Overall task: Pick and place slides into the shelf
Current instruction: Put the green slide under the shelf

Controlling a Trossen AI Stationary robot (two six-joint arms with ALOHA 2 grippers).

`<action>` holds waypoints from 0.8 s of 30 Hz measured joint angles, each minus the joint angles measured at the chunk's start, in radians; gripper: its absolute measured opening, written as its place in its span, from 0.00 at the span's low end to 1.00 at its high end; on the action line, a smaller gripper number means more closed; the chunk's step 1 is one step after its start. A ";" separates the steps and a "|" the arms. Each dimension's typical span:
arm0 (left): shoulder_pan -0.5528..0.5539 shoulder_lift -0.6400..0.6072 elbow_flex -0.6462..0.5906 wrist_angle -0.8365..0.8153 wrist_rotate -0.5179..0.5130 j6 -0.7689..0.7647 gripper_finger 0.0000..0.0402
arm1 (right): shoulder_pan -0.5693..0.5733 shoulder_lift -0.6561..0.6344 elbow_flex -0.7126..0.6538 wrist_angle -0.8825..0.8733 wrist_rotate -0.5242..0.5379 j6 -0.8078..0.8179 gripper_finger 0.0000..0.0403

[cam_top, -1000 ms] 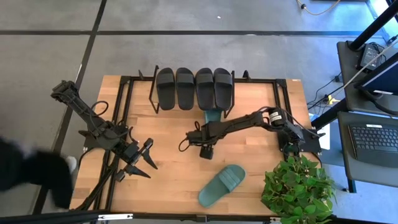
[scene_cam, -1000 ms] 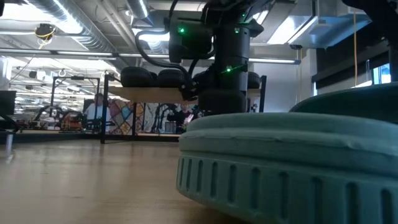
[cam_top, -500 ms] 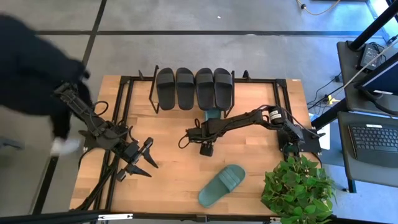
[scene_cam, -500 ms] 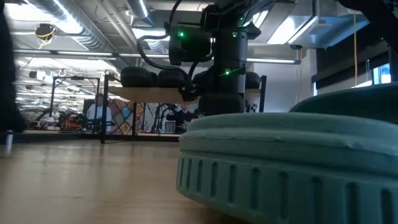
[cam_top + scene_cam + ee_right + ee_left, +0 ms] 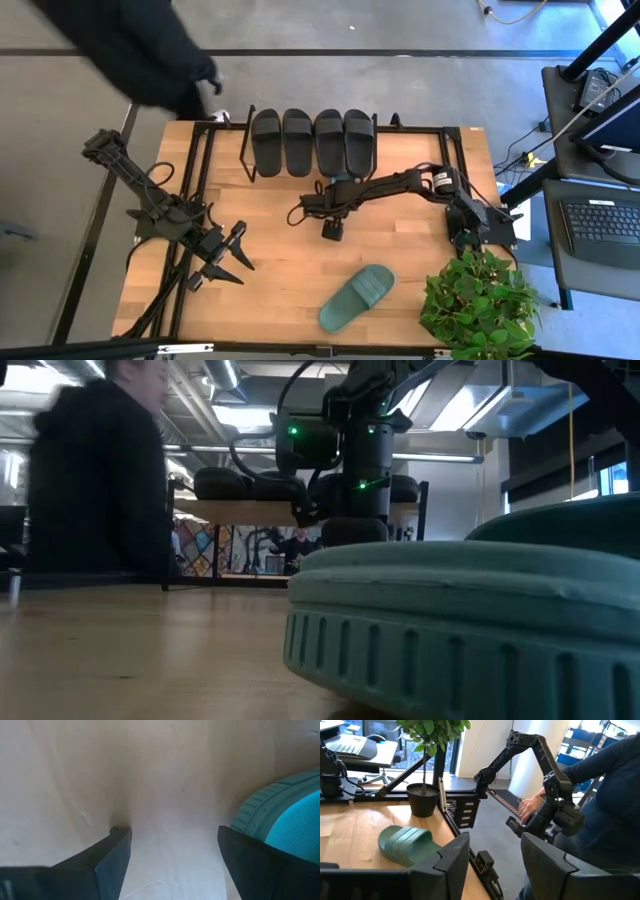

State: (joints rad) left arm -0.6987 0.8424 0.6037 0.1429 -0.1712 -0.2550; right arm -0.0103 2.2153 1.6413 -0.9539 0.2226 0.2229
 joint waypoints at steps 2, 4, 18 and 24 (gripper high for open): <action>0.000 0.000 0.000 0.000 0.000 0.000 0.43 | -0.010 -0.002 0.000 0.000 0.000 -0.003 0.73; 0.000 0.000 0.000 0.000 0.000 0.000 0.43 | -0.019 -0.003 0.000 0.004 0.000 -0.018 0.73; 0.000 0.000 0.000 0.000 0.000 0.000 0.43 | -0.032 -0.015 -0.002 0.007 0.009 -0.018 0.73; 0.000 0.000 0.000 0.000 0.000 0.000 0.43 | 0.021 -0.105 0.022 -0.011 0.014 0.034 0.73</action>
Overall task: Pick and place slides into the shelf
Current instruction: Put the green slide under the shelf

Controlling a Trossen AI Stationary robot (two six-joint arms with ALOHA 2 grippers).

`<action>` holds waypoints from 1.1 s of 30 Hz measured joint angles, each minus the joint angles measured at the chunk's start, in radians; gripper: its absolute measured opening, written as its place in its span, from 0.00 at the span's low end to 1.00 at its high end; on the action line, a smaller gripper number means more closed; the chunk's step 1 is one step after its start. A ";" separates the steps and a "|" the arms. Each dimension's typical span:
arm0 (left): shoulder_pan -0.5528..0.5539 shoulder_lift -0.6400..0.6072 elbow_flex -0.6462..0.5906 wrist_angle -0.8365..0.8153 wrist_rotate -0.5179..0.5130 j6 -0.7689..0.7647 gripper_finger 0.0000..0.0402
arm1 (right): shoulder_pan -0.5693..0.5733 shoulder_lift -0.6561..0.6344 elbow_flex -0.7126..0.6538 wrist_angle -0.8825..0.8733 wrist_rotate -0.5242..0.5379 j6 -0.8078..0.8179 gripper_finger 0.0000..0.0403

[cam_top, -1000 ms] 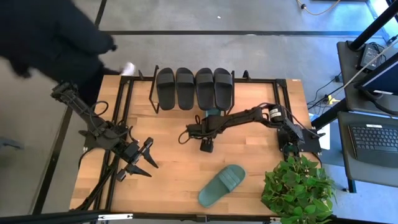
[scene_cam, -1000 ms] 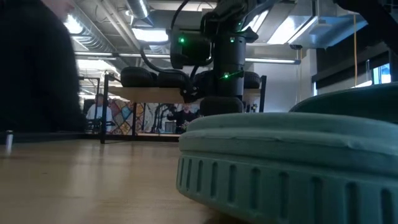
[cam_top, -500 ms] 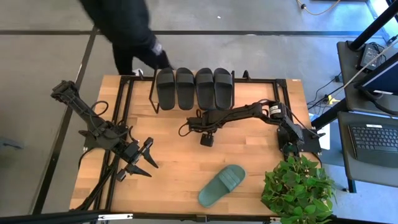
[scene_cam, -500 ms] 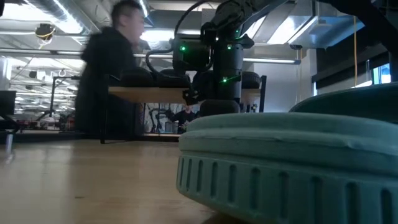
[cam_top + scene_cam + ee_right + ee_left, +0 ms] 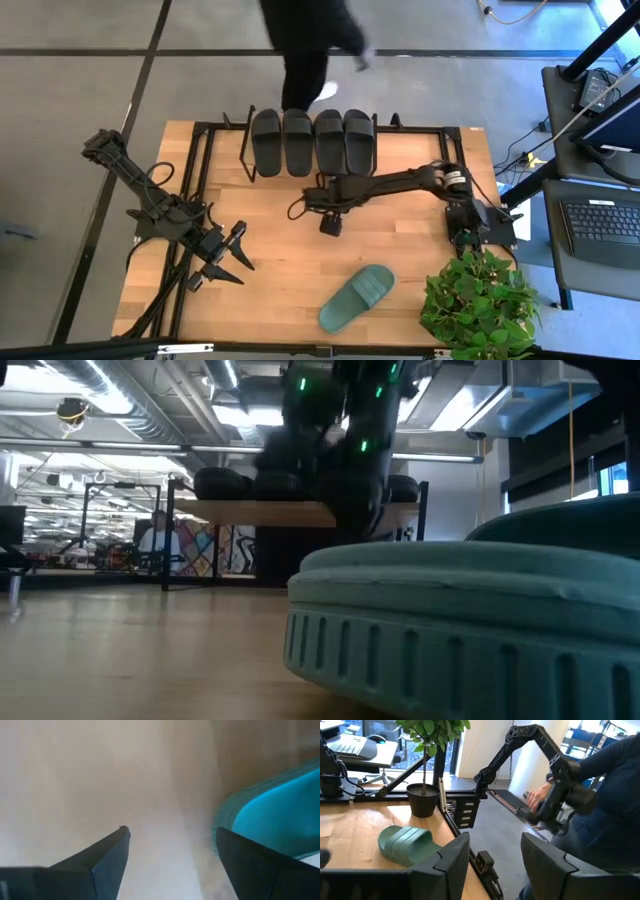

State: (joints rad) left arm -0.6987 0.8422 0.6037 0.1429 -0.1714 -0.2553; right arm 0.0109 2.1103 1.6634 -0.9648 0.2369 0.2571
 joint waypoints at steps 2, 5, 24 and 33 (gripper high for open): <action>0.000 0.000 0.000 0.000 0.000 0.000 0.43 | 0.028 -0.034 0.000 -0.003 -0.005 0.025 0.73; 0.000 0.000 0.000 0.000 0.000 -0.003 0.43 | 0.071 -0.093 0.000 -0.010 -0.020 0.105 0.73; 0.000 0.000 0.000 0.000 0.000 0.001 0.43 | 0.486 -0.226 0.003 -0.046 -0.155 0.801 0.73; 0.000 0.000 0.000 0.000 0.000 0.000 0.43 | 0.574 -0.220 0.003 -0.051 -0.149 0.940 0.73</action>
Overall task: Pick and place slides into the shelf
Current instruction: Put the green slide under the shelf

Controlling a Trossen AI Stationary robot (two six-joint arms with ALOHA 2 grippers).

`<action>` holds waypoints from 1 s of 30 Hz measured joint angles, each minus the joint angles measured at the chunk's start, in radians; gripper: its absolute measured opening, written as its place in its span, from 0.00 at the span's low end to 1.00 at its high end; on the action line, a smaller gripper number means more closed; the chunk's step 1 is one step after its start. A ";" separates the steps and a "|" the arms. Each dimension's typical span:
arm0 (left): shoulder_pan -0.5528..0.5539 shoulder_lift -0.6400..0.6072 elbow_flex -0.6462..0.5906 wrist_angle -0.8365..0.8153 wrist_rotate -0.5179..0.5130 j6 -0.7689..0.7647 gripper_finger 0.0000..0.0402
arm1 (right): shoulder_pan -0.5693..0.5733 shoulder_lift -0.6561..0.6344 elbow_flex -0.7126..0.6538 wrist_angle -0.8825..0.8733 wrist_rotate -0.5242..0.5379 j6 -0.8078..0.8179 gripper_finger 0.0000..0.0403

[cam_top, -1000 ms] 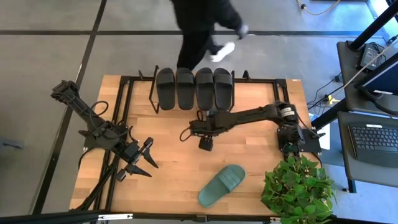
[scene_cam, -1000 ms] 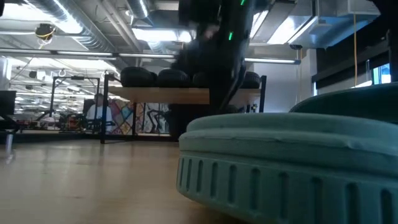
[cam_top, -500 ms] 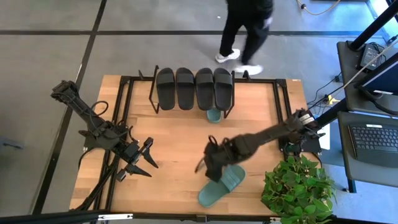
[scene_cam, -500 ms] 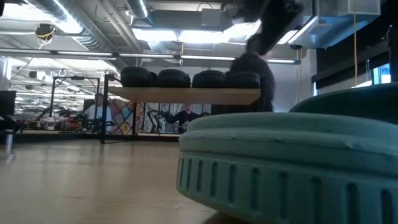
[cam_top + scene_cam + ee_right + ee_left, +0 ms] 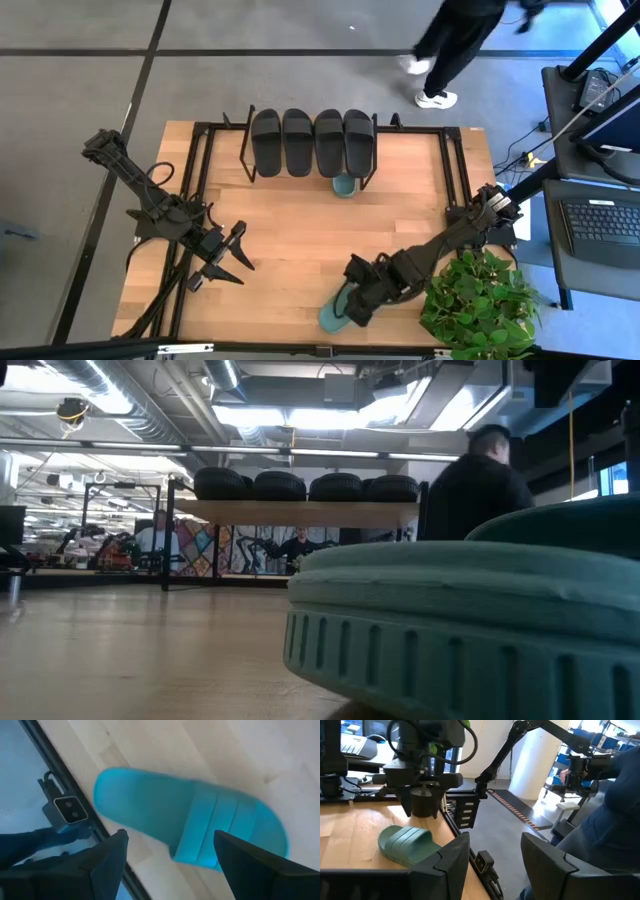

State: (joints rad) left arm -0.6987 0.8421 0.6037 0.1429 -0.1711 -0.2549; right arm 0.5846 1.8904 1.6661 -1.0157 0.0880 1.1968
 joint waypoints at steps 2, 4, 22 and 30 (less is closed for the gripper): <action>0.000 0.000 0.000 0.000 0.000 -0.021 0.43 | 0.014 0.000 0.000 -0.001 0.020 0.027 0.73; 0.000 0.000 0.000 0.000 0.000 -0.067 0.43 | 0.024 0.000 0.000 -0.005 0.025 0.037 0.73; 0.000 0.000 0.000 0.000 0.001 -0.142 0.43 | 0.019 -0.020 -0.001 -0.196 0.066 -0.082 0.73; 0.000 0.000 0.000 0.011 0.001 -0.163 0.43 | -0.050 -0.106 -0.035 -0.221 0.227 -0.188 0.73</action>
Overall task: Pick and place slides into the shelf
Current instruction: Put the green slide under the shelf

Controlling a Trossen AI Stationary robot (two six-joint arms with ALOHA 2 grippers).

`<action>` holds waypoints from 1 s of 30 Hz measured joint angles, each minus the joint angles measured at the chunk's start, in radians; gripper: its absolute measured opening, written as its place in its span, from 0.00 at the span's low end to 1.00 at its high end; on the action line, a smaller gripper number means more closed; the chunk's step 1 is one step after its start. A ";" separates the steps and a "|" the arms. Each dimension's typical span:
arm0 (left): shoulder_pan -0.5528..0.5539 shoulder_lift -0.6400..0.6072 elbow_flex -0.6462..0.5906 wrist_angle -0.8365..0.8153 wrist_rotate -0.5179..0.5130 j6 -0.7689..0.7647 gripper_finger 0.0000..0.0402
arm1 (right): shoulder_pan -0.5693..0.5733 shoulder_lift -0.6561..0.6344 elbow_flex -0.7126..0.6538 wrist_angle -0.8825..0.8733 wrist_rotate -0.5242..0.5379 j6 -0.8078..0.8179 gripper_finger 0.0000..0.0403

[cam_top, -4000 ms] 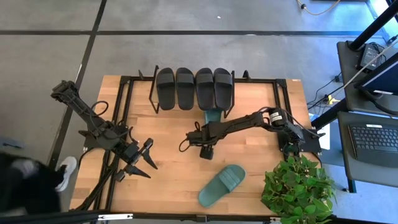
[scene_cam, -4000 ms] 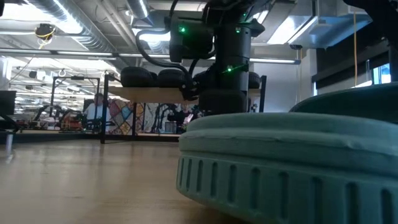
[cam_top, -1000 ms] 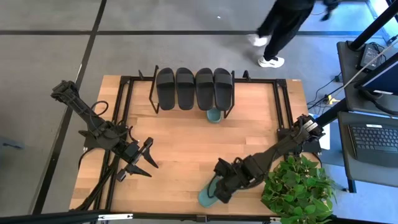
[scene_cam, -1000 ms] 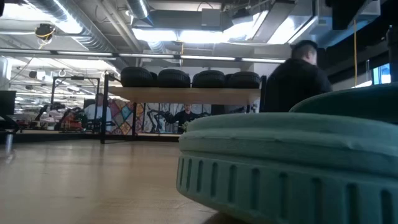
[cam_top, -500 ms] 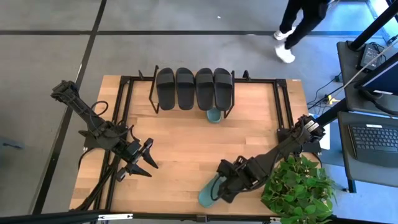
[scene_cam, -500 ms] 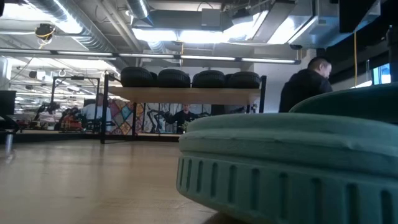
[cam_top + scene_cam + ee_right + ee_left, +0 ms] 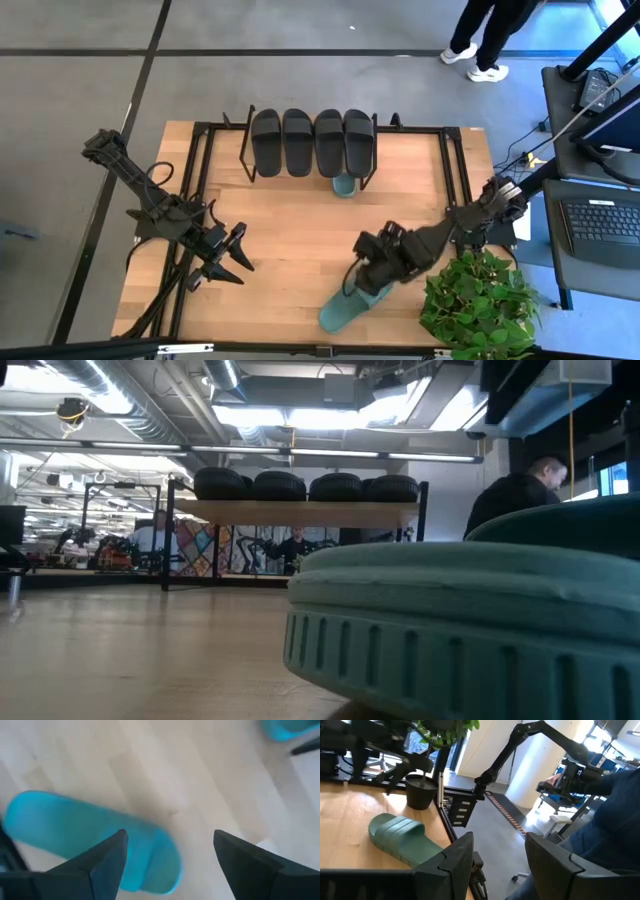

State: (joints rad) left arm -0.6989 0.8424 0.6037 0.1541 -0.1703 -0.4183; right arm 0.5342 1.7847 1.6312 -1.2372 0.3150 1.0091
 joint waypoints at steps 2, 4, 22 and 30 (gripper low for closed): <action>0.000 0.000 0.000 0.000 0.000 0.000 0.43 | -0.029 -0.032 -0.041 0.023 -0.001 -0.039 0.73; 0.000 0.000 0.000 0.005 0.000 -0.002 0.43 | -0.057 -0.078 -0.110 0.064 -0.002 -0.069 0.73; 0.000 0.000 0.000 0.023 0.000 -0.072 0.43 | -0.125 -0.508 -1.030 1.210 -0.411 0.136 0.73; 0.000 0.000 0.000 0.020 0.000 -0.070 0.43 | -0.074 -0.505 -1.178 1.516 -0.455 0.232 0.73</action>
State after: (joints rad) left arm -0.6987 0.8425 0.6037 0.1745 -0.1707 -0.4881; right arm 0.4601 1.2798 0.4531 0.2783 -0.1402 1.2415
